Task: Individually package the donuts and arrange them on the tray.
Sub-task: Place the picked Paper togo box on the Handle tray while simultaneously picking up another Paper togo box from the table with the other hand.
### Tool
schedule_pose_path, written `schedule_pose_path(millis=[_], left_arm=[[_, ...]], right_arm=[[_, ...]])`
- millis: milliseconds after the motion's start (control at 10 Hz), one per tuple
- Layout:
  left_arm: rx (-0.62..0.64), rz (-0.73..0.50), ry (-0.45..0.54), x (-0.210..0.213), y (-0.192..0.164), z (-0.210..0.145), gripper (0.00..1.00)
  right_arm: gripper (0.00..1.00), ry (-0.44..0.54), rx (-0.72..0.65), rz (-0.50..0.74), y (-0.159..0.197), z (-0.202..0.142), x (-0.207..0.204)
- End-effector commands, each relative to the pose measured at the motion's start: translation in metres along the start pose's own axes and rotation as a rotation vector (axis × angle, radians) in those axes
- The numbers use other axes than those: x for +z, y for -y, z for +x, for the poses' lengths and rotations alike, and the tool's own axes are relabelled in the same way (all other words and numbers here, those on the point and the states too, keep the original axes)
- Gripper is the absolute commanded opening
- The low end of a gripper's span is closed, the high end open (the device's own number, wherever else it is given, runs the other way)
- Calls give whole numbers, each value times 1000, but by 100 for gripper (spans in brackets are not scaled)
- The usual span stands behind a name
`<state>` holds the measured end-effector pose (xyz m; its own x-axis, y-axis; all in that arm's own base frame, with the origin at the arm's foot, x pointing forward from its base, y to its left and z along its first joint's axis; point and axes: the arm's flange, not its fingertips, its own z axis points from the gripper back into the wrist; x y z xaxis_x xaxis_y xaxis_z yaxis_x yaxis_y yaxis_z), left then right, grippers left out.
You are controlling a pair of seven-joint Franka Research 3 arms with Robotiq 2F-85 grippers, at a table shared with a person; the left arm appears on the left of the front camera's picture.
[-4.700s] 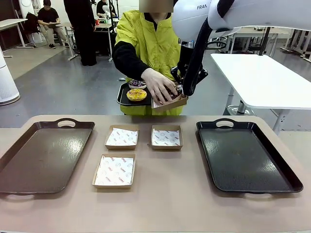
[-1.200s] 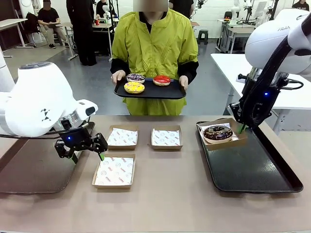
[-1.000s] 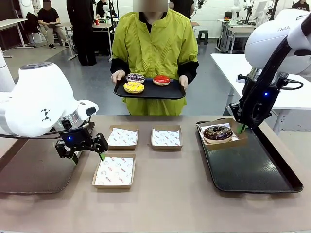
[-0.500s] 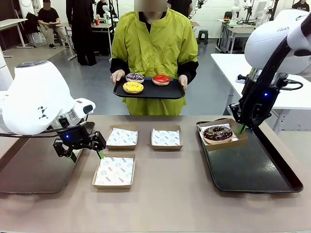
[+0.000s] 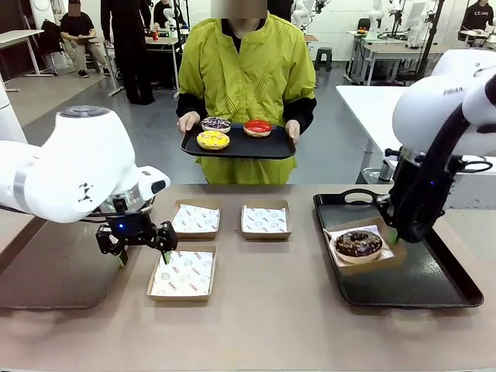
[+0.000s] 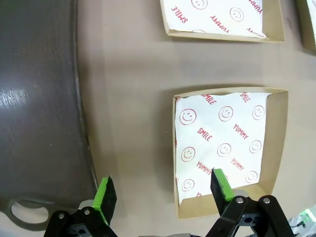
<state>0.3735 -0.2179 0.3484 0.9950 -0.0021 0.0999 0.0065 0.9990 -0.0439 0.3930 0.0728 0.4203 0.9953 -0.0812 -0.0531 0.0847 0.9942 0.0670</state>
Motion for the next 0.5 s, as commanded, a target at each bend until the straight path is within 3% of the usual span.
schedule_pose_path(millis=[0, 400], left_arm=[[17, 65, -5, -7, 17, 9, 100], [14, 101, -31, -24, 23, 11, 100]], right_arm=[[1, 47, -31, -54, 0, -11, -6], [1, 89, -45, -39, 11, -8, -25]])
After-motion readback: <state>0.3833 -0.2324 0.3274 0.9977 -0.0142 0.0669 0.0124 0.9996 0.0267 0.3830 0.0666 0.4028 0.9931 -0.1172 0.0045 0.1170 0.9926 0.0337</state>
